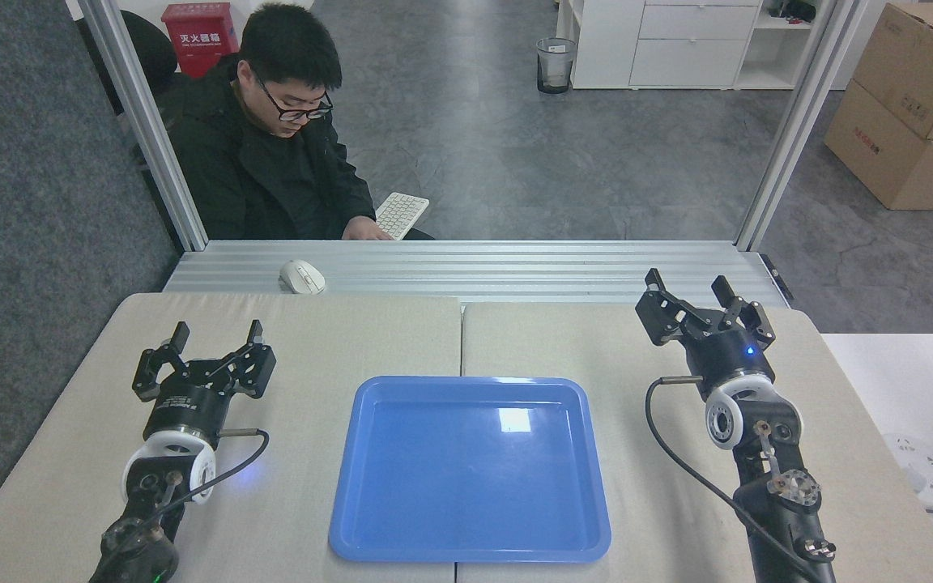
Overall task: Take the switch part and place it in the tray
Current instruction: 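Lower the left gripper toward the table near the robot and close it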
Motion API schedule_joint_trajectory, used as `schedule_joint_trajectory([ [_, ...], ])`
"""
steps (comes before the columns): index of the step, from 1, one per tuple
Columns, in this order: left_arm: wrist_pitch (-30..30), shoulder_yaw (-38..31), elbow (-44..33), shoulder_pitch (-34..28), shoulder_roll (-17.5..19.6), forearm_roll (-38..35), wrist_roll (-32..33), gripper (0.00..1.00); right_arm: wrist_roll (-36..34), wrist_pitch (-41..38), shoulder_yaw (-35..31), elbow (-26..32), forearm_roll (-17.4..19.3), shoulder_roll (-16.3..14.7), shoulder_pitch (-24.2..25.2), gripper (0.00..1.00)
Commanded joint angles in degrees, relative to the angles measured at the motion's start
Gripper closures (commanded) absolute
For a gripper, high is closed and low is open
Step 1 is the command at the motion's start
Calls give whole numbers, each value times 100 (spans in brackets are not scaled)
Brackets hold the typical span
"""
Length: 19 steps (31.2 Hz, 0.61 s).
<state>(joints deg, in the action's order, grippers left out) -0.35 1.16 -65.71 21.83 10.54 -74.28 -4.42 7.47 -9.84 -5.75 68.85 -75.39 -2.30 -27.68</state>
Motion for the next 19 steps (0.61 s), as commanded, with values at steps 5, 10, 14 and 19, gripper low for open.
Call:
schedule_joint_trajectory([
  [5,44,-309,58,-846,19,-34,-103,0,0,-1,-13,-3,6,-8,0,0],
  [10,44,-485,304,-1022,19,-43,-340,0,0,-1,-13,-3,7,-16,0,0],
  [14,88,-502,287,-1154,10,-51,-358,0,0,-1,-13,-12,7,-16,0,0],
  [19,97,-441,550,-1146,19,-78,-358,0,0,-1,-13,-12,7,-16,0,0],
])
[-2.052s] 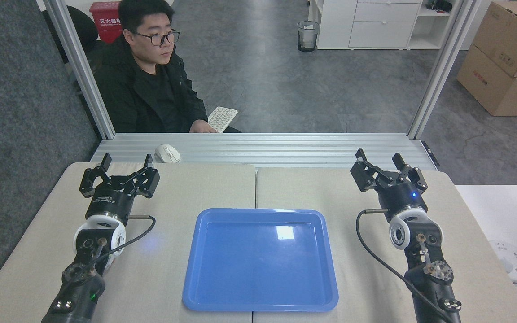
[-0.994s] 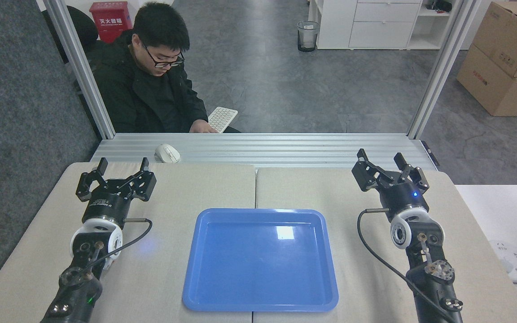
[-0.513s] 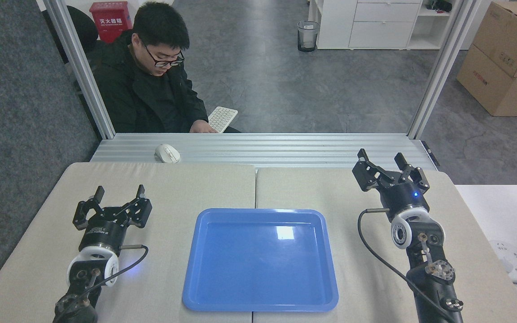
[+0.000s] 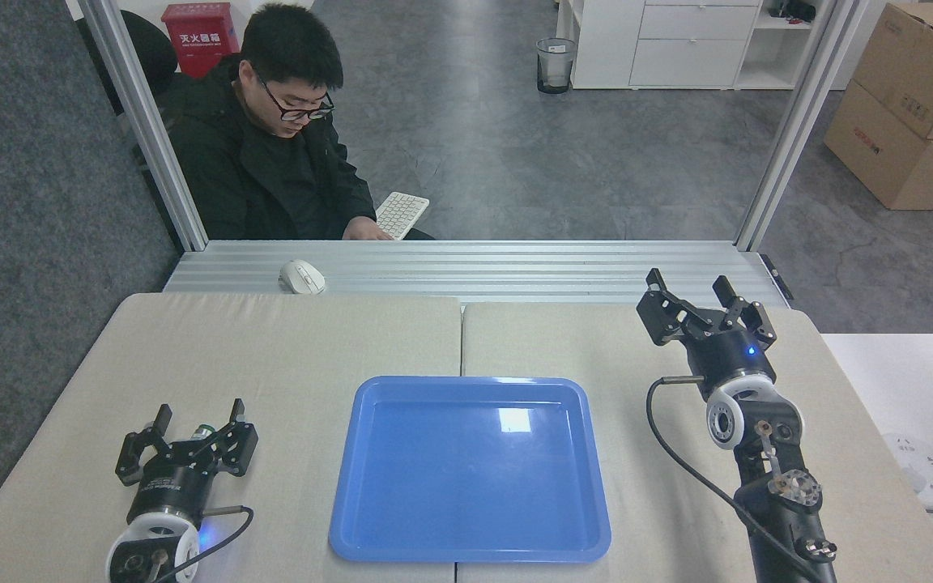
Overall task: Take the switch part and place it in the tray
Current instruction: 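Lower the left gripper toward the table near the robot and close it, then lift the green-and-white switch part with the left gripper toward the tray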
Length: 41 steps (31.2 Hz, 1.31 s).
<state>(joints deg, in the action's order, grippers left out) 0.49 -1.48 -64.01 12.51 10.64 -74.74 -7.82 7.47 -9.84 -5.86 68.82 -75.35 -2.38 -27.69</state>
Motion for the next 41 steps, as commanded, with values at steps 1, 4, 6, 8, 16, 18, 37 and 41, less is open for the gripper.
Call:
schedule_joint_trajectory([
  [1,12,-169,477,-205,8,-31,-27,0,0,0,-3,0,3,-8,0,0],
  [4,12,-160,635,-196,8,-31,-105,0,0,0,-3,-9,3,-8,0,0],
  [6,21,-125,705,-205,8,-31,-176,0,0,0,-3,0,3,-8,0,0],
  [8,21,-55,907,-205,17,-40,-211,0,-9,0,-3,-9,3,-8,0,0],
  [16,12,156,1295,-214,8,-49,-519,0,-9,0,-3,-9,12,-8,0,0],
  [18,12,156,1295,-222,8,-40,-519,1,0,8,-3,0,12,-8,0,0],
  [37,47,429,568,-117,210,-146,-589,100,-9,0,-12,-9,38,-17,-9,0],
  [41,82,455,-610,-82,184,-137,-537,100,-9,0,-12,-9,38,-8,-9,0],
])
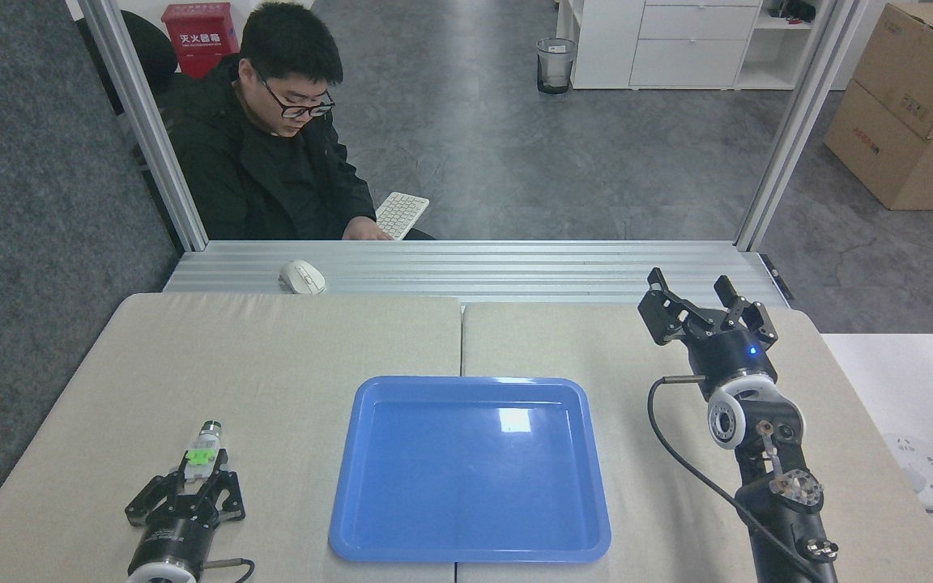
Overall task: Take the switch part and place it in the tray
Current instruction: 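Lift the green-and-white switch part with the left gripper toward the tray, then lower the switch part into the blue tray and open the left gripper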
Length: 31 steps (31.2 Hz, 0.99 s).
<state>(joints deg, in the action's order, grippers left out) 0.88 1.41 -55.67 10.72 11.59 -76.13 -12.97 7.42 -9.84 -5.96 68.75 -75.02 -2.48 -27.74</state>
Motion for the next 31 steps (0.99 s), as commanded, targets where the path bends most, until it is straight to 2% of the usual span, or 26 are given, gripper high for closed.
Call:
schedule_joint_trajectory([
  [1,104,210,-1777,97,89,-7,4,100,-3,0,-2,-2,5,2,-4,0],
  [6,1035,455,-2772,202,-104,-59,154,100,-3,0,-2,-2,5,2,-4,0],
  [11,1581,1263,-2792,290,-298,-156,496,100,-3,0,-2,-2,5,2,-4,0],
  [15,1564,2055,-1985,325,-447,-848,918,100,-3,0,-2,-2,5,2,-4,0],
  [19,1520,2118,-834,475,-1061,-1815,1156,100,-3,0,-11,-2,5,2,-4,0],
  [21,1415,2109,-464,571,-1229,-2036,1252,100,-3,0,-11,-2,5,2,-4,0],
  [26,1011,2118,-14,721,-1326,-2081,1577,100,-3,0,-11,-2,5,2,-4,0],
  [31,922,2100,-31,844,-1309,-2029,1683,100,-3,0,-11,-2,5,2,-4,0],
])
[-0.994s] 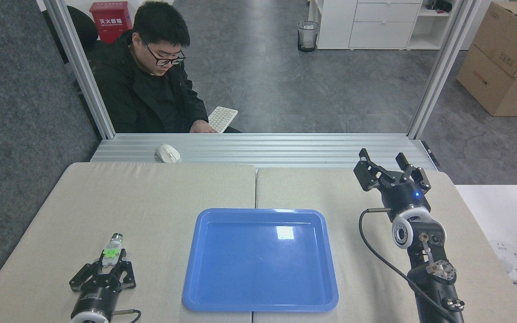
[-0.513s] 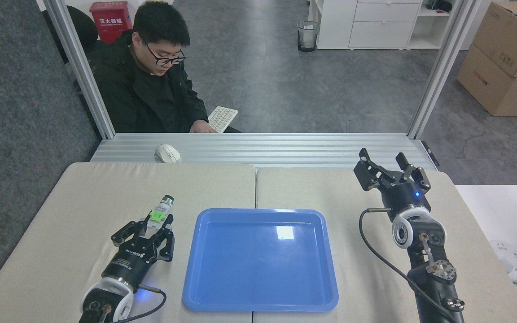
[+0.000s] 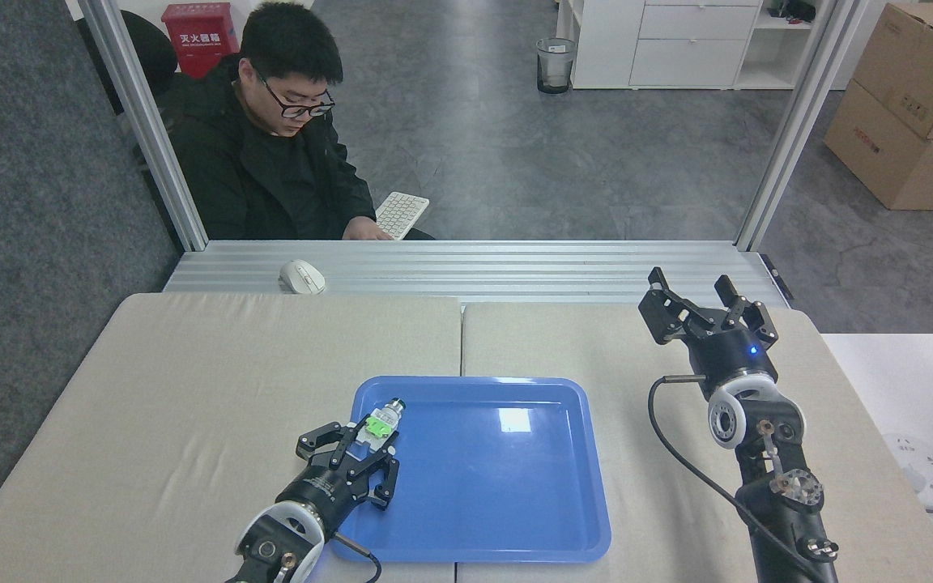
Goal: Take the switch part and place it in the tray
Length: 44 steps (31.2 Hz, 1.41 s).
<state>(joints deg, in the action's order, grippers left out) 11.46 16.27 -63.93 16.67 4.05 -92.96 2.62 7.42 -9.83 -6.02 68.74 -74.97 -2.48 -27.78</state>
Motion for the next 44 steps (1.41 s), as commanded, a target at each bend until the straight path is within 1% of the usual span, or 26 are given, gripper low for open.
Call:
schedule_joint_trajectory([
  [1,-144,615,785,283,-555,-337,125,100,-3,-2,-5,-1,-9,2,1,0],
  [2,-144,606,768,310,-555,-328,125,100,-3,-2,-5,-1,0,2,1,0],
  [3,-144,606,715,336,-537,-302,125,94,-3,-2,-5,-1,0,2,1,0],
  [5,-231,597,601,406,-528,-258,90,77,-3,-2,-5,-1,0,2,1,0],
  [6,-319,580,566,442,-528,-249,64,65,-3,-2,-5,-1,0,2,1,0],
  [8,-661,571,513,529,-528,-214,46,20,-3,-2,-5,-1,0,2,1,0],
  [9,-793,571,513,565,-537,-214,37,9,-3,-2,-5,-1,0,2,1,0],
  [10,-916,571,504,591,-554,-205,37,6,-3,-2,-5,-1,0,2,1,0],
  [13,-1093,571,390,600,-581,-179,2,0,-3,-2,-5,-1,0,2,1,0],
  [15,-1163,571,328,600,-572,-100,-42,0,-3,-2,-5,-1,0,2,1,0],
  [19,-1427,536,328,591,-511,190,-349,0,-3,-2,-5,-1,0,2,1,0],
  [23,-1594,53,319,626,-335,690,-569,0,-3,-10,-5,-1,0,2,1,0],
  [27,-1621,-614,354,959,-28,1104,-850,0,-3,-2,-5,-1,0,2,1,0],
  [30,-1621,-1045,442,1355,305,1385,-859,0,-3,-10,-5,-1,0,2,1,0],
  [33,-1595,-1143,451,1610,648,1675,-807,0,-3,-2,-5,-1,0,2,1,0],
  [35,-1559,-1143,469,1751,781,1895,-780,0,-3,-2,-5,-1,0,2,1,0],
  [39,-1638,-1143,513,1901,790,2247,-658,0,-3,-2,-5,-1,9,11,1,0],
  [44,-1937,-1100,381,1796,764,2133,-648,0,-3,-2,-5,-1,9,2,1,0],
])
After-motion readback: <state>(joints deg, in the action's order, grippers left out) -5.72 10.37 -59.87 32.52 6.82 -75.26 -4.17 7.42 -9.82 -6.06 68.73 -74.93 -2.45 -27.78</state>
